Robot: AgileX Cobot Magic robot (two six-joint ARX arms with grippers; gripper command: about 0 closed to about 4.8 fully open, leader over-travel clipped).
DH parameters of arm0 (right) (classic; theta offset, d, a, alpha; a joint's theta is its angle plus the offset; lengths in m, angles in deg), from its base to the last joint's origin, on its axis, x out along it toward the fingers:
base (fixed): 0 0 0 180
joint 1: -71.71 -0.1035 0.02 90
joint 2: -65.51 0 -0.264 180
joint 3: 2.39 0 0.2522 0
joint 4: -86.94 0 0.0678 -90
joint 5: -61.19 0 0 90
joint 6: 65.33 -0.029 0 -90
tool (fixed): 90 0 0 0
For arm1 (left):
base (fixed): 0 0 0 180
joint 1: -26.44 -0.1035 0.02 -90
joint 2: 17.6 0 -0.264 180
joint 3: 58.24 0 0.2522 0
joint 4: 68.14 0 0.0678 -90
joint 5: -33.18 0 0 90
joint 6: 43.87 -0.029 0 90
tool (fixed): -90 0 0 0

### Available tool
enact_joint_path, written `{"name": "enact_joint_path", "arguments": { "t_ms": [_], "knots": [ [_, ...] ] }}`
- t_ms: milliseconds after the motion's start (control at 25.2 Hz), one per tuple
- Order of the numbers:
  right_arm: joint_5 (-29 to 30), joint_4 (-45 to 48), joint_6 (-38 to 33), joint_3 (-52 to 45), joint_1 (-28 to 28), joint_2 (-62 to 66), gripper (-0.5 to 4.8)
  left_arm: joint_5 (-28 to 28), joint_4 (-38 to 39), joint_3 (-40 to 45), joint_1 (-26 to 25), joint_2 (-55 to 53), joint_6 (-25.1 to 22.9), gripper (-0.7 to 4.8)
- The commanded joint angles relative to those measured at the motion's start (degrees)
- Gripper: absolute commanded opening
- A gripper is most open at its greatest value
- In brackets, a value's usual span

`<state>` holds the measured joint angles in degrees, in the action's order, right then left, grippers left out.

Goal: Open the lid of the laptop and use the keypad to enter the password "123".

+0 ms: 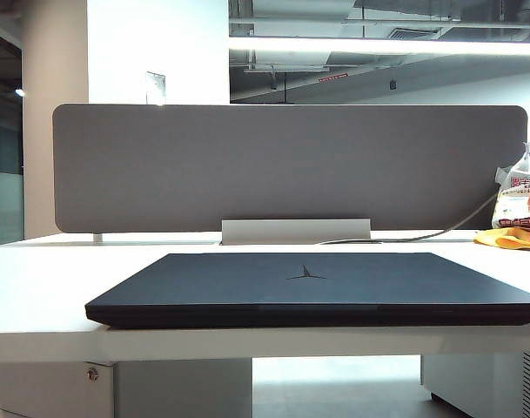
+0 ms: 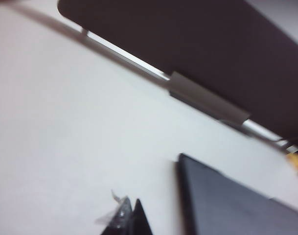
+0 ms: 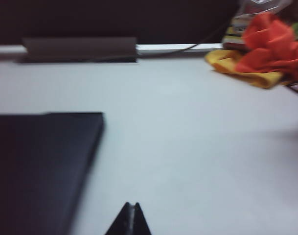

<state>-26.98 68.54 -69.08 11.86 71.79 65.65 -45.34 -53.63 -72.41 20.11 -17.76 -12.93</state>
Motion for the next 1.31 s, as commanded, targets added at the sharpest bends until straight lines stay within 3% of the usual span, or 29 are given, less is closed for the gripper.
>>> {"name": "enact_joint_path", "arguments": {
  "t_ms": [40, 238, 437, 556, 874, 1112, 1311],
  "knots": [
    [4.5, 2.2, -6.4, -0.2, 0.0, 0.0, -0.05, 5.0, -1.3, 0.0, -0.1, 0.0, 3.8, -0.03],
    [7.1, 1.9, -12.9, -0.2, 0.0, 0.0, -0.04, 14.9, 0.0, 0.0, 0.2, 0.0, 5.1, -0.05],
    [10.2, 3.6, -14.8, 1.2, 0.0, 0.0, -0.05, 16.3, 4.2, -0.2, 4.3, -0.1, 7.2, -0.05],
    [10.2, 1.8, -14.7, 4.3, 0.0, 0.0, -0.06, 13.8, 4.6, -0.5, 9.8, -0.1, 7.5, -0.05],
    [9.9, -4.2, -14.7, 15.6, 0.0, 6.7, -0.05, -1.4, 5.6, -6.4, 31.8, -7.4, 7.6, -0.05],
    [11.1, -6.8, -13.5, 25.2, 0.0, 18.3, -0.05, -10.6, 1.9, -12.1, 48.1, -22.2, 7.7, -0.05],
    [12.5, -12.4, -9.7, 33.0, -0.1, 28.5, -0.05, -11.7, -6.8, -16.1, 56.5, -37.7, 12.7, -0.02]
  ]
}}
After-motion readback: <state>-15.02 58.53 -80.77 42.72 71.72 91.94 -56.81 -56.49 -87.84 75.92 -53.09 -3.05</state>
